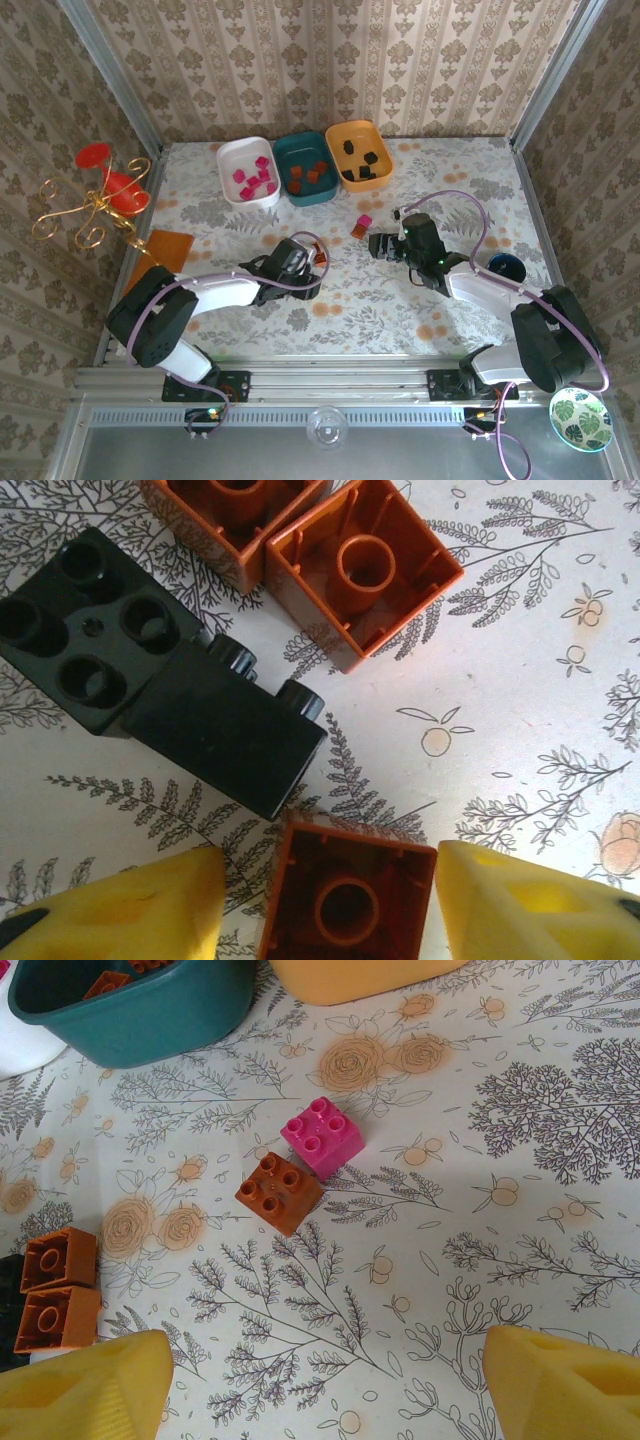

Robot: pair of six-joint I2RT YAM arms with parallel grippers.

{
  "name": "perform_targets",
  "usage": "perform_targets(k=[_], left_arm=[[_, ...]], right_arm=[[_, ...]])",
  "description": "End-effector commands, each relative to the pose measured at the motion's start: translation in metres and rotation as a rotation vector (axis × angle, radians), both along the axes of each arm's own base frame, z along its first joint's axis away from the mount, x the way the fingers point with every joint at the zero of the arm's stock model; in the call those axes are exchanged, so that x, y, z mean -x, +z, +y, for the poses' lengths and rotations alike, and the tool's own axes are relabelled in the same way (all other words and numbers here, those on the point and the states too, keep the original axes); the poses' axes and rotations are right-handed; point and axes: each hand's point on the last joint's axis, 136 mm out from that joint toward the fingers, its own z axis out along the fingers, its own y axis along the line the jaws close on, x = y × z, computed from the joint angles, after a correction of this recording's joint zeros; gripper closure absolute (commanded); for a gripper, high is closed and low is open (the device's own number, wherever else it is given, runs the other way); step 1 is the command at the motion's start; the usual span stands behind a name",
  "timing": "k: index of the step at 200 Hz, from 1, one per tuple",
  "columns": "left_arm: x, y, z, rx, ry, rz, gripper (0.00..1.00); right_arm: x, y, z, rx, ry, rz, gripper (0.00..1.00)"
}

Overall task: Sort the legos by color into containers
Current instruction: Pick up the lego from the center of the table.

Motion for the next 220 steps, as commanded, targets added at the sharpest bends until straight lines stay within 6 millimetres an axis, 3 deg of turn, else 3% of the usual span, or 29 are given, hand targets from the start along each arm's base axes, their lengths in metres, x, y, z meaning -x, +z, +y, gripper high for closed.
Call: perform_targets(k=[1, 50, 92, 123, 164, 220], left_arm=[[0.003, -0.005, -0.006, -0.047, -0.044, 0.0, 0.46], [-0.001, 0.002, -0.013, -0.053, -0.052, -0.037, 0.6], [-0.007, 0.035, -0.024, 0.065, -0.046, -0.084, 0.66], [-0.016, 0.07, -0.029, 0.242, -0.028, -0.105, 0.68], [-0.036, 0.107, -0.02, 0.41, 0.014, -0.115, 0.68], [-0.064, 0.13, -0.006, 0.461, 0.083, -0.169, 0.68]], right_arm=[[-0.007, 0.008, 0.001, -0.008, -0.01, -0.011, 0.18], [-0.008, 0.007, 0.0, -0.001, -0.013, -0.007, 0.18], [-0.008, 0.009, -0.001, -0.003, -0.017, -0.013, 0.18], [-0.007, 0.011, -0.001, -0.007, -0.013, -0.017, 0.18], [-0.005, 0.013, 0.0, -0.015, -0.007, -0.022, 0.17], [-0.004, 0.017, 0.001, -0.022, -0.004, -0.03, 0.18]])
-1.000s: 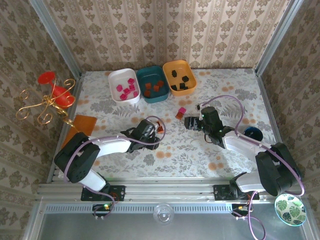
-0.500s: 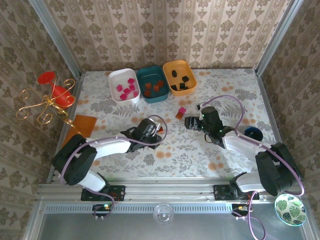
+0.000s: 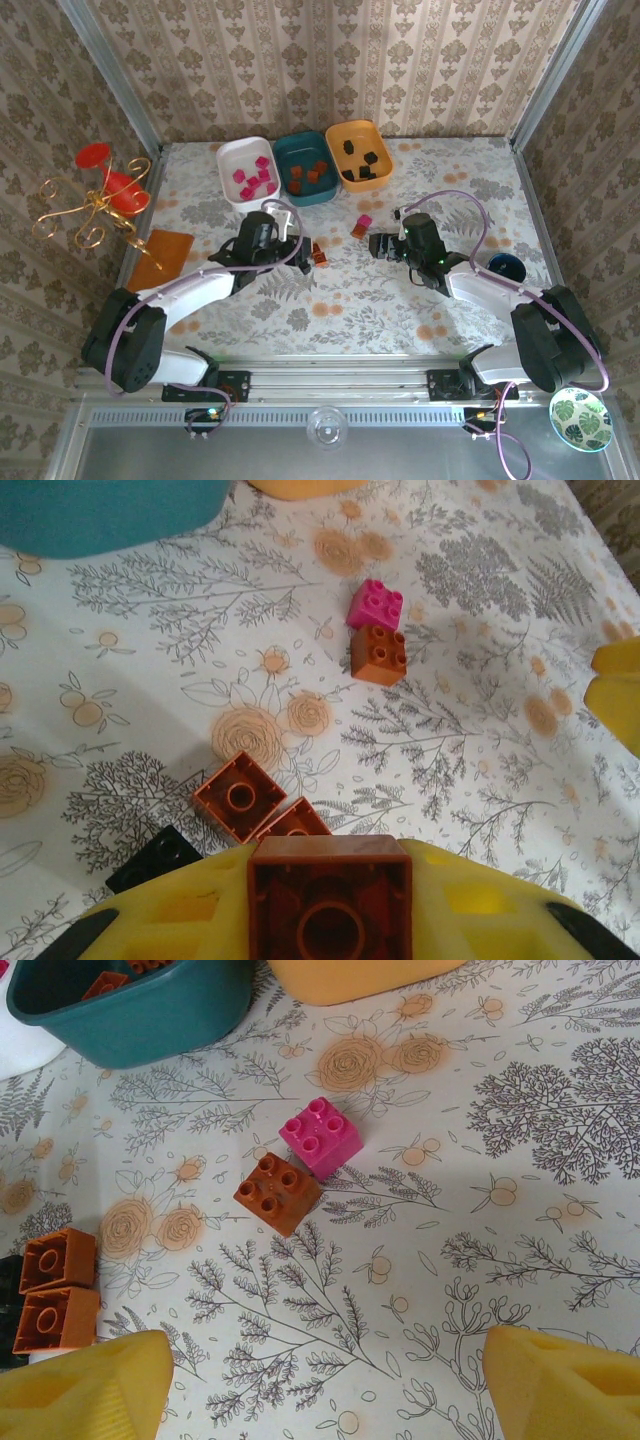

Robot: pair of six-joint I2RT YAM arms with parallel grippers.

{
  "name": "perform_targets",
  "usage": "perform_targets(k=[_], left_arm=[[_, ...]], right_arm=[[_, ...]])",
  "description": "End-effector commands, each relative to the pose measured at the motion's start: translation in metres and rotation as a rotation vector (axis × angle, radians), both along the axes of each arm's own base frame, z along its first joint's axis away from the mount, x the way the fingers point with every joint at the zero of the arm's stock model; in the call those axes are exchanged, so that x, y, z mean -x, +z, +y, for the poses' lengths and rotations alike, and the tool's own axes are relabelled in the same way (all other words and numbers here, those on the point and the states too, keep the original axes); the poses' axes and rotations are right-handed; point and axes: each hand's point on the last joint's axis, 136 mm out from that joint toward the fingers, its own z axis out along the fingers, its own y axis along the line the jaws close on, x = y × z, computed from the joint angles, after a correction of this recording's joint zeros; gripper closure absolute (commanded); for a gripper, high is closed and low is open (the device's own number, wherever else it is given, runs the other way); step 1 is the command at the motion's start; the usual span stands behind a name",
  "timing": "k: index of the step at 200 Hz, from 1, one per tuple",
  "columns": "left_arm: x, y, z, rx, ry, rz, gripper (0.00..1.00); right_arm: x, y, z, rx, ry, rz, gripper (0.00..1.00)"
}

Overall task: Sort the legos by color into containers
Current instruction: Place the lego in the container.

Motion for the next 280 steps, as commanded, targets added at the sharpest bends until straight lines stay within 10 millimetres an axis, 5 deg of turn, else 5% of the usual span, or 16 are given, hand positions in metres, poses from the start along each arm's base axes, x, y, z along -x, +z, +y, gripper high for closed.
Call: perform_targets(k=[1, 61, 108, 136, 158, 200, 222, 246, 280], left_arm=[[-0.009, 0.022, -0.002, 0.045, 0.009, -0.04, 0.68], [-0.047, 0.048, 0.013, -0.035, 0.107, -0.163, 0.68], [-0.113, 0.053, 0.013, -0.066, 0.177, -0.214, 0.68], [-0.158, 0.041, 0.003, -0.071, 0.196, -0.203, 0.68], [-0.202, 0.024, 0.013, -0.085, 0.236, -0.165, 0.67], [-0.253, -0.008, 0.009, -0.117, 0.235, -0.088, 0.59], [-0.261, -0.008, 0.005, -0.129, 0.206, -0.07, 0.49], [-0.253, 0.013, 0.004, -0.103, 0.187, -0.1, 0.38], [-0.206, 0.046, -0.002, -0.054, 0.128, -0.146, 0.36]], right_arm=[[-0.004, 0.017, 0.001, -0.02, -0.003, -0.03, 0.18], [-0.002, 0.02, 0.0, -0.02, -0.004, -0.041, 0.18], [-0.003, 0.018, 0.002, -0.026, 0.005, -0.033, 0.18], [-0.002, 0.019, 0.002, -0.03, 0.005, -0.038, 0.18], [-0.001, 0.022, 0.002, -0.031, 0.006, -0.044, 0.18], [-0.001, 0.021, 0.001, -0.028, 0.002, -0.046, 0.18], [-0.001, 0.02, 0.001, -0.029, 0.004, -0.044, 0.18], [-0.002, 0.019, 0.001, -0.026, 0.001, -0.042, 0.18], [-0.003, 0.013, 0.004, -0.029, 0.008, -0.024, 0.18]])
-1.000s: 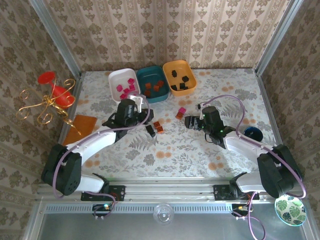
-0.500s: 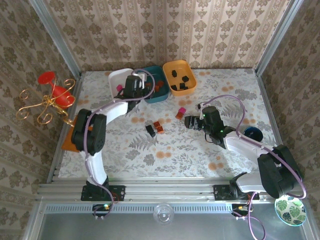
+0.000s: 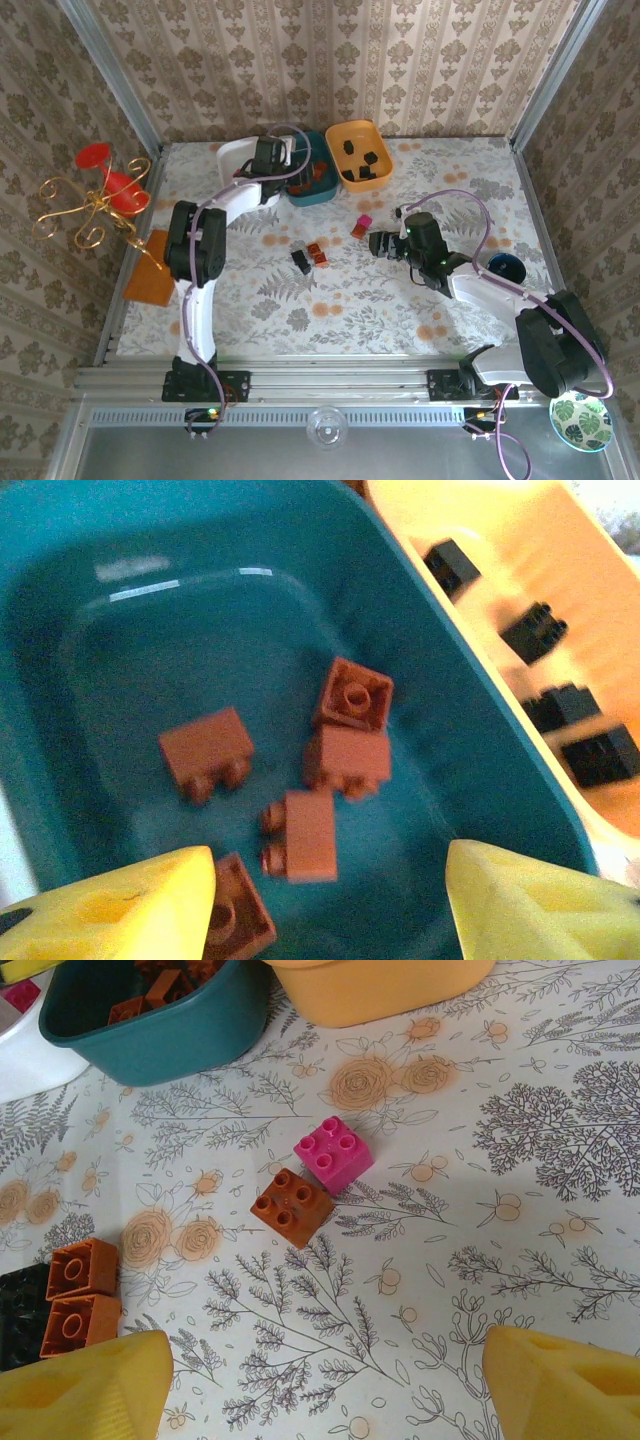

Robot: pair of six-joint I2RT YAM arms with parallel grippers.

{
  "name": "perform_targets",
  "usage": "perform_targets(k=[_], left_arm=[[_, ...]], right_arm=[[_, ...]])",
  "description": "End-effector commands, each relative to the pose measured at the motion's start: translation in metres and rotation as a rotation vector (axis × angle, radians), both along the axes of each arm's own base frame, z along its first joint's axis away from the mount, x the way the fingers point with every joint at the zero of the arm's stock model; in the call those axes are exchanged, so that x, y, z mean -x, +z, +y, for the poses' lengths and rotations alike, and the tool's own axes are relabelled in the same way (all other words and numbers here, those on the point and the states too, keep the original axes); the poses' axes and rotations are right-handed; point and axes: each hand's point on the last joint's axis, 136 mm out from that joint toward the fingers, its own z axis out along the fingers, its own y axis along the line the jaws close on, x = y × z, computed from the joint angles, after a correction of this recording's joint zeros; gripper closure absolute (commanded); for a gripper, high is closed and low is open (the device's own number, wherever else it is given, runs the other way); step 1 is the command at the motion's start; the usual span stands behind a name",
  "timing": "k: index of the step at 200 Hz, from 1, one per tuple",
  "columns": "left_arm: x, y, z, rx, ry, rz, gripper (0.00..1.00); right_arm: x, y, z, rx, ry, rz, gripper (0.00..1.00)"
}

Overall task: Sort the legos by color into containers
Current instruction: Place the lego in the container, then pick up the lego from the center of the table.

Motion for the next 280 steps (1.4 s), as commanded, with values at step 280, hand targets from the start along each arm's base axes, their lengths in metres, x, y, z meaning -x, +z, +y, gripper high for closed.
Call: perform_targets(k=[280], left_arm=[[0.198, -0.078, -0.048, -0.156, -0.286, 0.17, 0.32]], right_arm=[[-0.003, 0.003, 0.003, -0.011, 0.005, 0.007, 0.18]])
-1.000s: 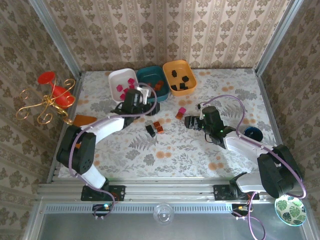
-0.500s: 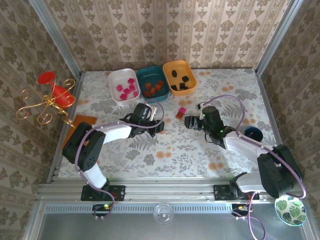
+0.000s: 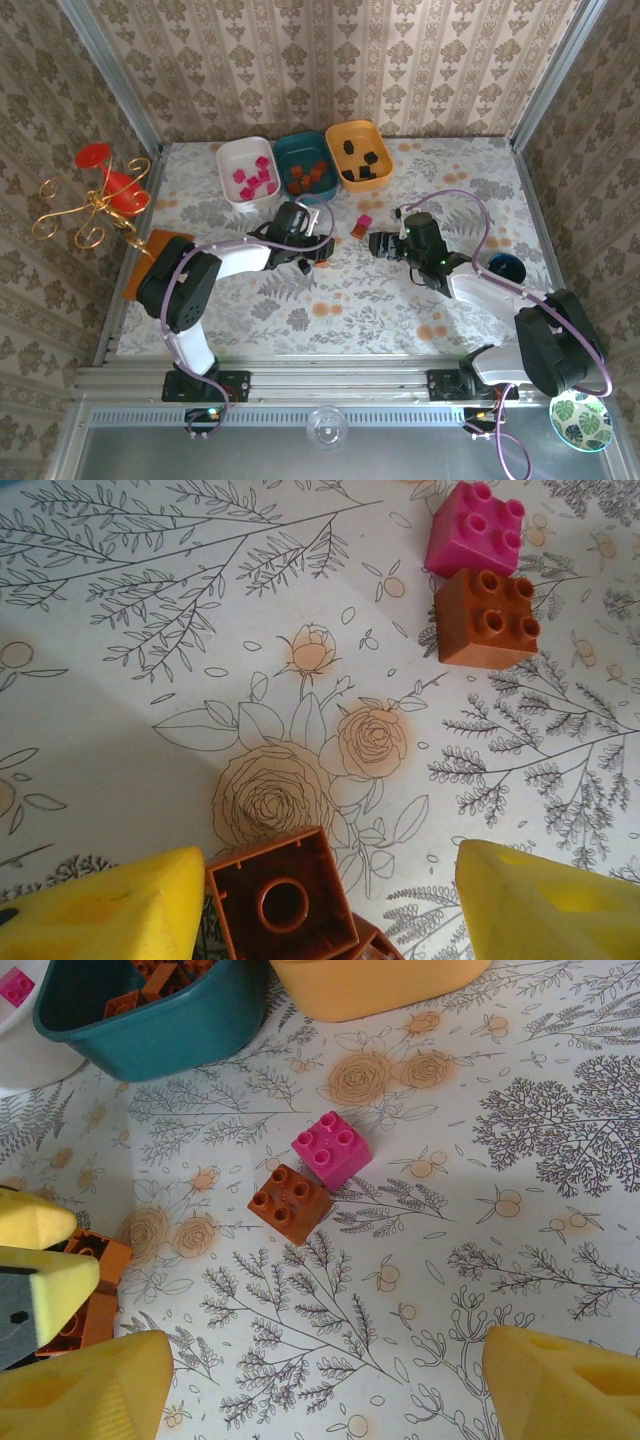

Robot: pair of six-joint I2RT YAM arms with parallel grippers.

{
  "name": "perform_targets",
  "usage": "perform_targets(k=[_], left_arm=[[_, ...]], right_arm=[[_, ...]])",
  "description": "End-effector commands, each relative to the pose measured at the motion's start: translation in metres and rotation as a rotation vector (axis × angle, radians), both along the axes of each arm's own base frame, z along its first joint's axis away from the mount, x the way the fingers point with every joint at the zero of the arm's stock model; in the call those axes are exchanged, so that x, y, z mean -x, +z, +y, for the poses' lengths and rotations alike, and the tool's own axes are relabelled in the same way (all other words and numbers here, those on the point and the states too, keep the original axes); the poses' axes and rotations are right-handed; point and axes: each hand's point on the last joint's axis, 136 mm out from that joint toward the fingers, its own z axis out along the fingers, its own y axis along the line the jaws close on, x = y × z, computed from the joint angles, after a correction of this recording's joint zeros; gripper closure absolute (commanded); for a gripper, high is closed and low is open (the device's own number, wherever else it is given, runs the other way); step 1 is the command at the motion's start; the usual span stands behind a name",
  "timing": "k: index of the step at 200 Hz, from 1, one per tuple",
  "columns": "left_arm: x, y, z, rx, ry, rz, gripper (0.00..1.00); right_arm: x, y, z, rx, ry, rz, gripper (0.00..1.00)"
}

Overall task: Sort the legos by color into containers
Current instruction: Pick up the lego from the center of the table.

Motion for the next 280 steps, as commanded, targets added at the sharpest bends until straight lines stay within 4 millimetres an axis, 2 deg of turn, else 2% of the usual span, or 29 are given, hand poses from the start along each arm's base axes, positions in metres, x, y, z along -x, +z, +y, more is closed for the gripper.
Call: perform_targets(k=[1, 38, 84, 144, 198, 229, 255, 280], left_arm=[[0.0, -0.011, -0.002, -0.053, -0.031, 0.023, 0.32], [-0.01, -0.011, -0.002, -0.146, -0.038, -0.005, 0.32], [-0.003, -0.021, -0.003, -0.25, -0.051, -0.005, 0.39], [-0.007, -0.032, -0.005, -0.304, -0.058, 0.002, 0.45], [-0.009, -0.032, -0.008, -0.29, -0.047, -0.008, 0.61], [-0.017, -0.016, -0.011, -0.256, -0.027, -0.051, 0.66], [-0.033, 0.018, -0.009, -0.185, 0.012, -0.118, 0.69], [-0.054, 0.056, 0.002, -0.084, 0.069, -0.174, 0.7]], right_arm=[[-0.003, 0.004, 0.003, -0.013, 0.005, 0.002, 0.18], [-0.004, 0.002, 0.003, -0.008, 0.005, 0.008, 0.18], [-0.004, 0.002, 0.003, -0.006, 0.006, 0.01, 0.18], [-0.004, 0.002, 0.003, -0.006, 0.005, 0.009, 0.18], [-0.004, 0.001, 0.003, -0.009, 0.007, 0.013, 0.18], [-0.004, 0.001, 0.003, -0.007, 0.007, 0.012, 0.18], [-0.004, 0.002, 0.003, -0.009, 0.005, 0.01, 0.18], [-0.003, 0.003, 0.003, -0.009, 0.007, 0.008, 0.18]])
